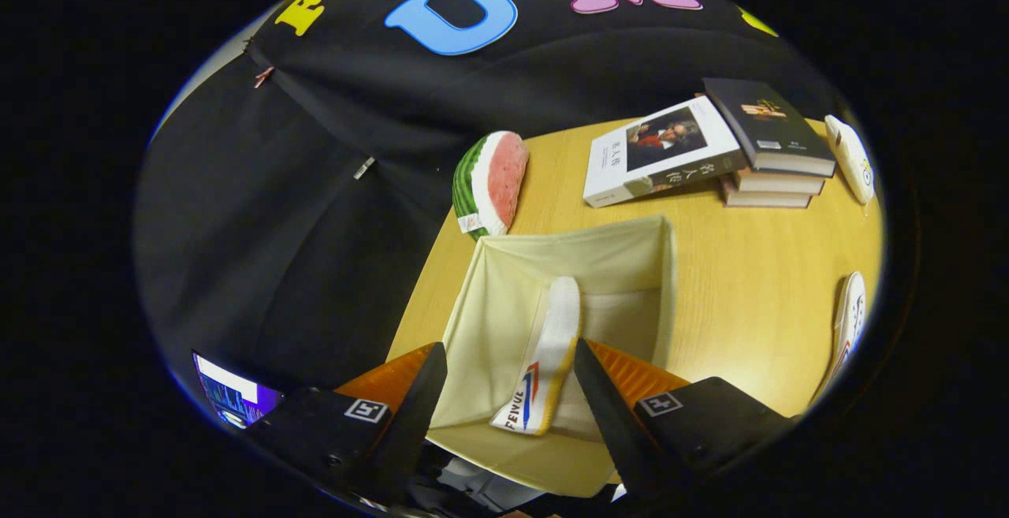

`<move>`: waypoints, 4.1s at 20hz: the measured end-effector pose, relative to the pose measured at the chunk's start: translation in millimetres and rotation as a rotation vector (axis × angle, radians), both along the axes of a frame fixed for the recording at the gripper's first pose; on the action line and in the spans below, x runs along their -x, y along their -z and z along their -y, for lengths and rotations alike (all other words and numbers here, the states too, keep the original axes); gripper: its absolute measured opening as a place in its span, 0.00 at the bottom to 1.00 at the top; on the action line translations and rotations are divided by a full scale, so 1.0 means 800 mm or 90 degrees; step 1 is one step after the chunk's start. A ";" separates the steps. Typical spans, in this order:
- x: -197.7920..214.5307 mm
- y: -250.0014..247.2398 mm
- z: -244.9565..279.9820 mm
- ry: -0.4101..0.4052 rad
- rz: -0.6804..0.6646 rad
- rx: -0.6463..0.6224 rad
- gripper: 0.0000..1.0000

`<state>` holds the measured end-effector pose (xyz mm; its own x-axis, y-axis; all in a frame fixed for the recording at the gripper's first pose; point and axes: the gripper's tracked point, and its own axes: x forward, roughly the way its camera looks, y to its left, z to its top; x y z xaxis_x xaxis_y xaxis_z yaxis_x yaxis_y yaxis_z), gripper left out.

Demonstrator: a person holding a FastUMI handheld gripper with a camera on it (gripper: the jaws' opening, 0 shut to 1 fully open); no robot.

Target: Open the storage box then place both shoes into the box .Put the left shoe in first, then the right shoe, with the right side of both shoes facing outward in a uniform manner.

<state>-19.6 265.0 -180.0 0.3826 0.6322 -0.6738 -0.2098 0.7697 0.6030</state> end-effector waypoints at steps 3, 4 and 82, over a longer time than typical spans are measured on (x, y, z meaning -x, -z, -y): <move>-0.013 -0.008 0.074 0.027 0.033 0.029 0.99; -0.018 -0.008 0.103 0.034 0.045 0.045 0.99; -0.001 -0.070 0.212 0.108 -0.165 -0.137 0.13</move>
<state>-19.0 95.1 -123.9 0.3278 0.7122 -0.6207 0.0904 0.6303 0.7711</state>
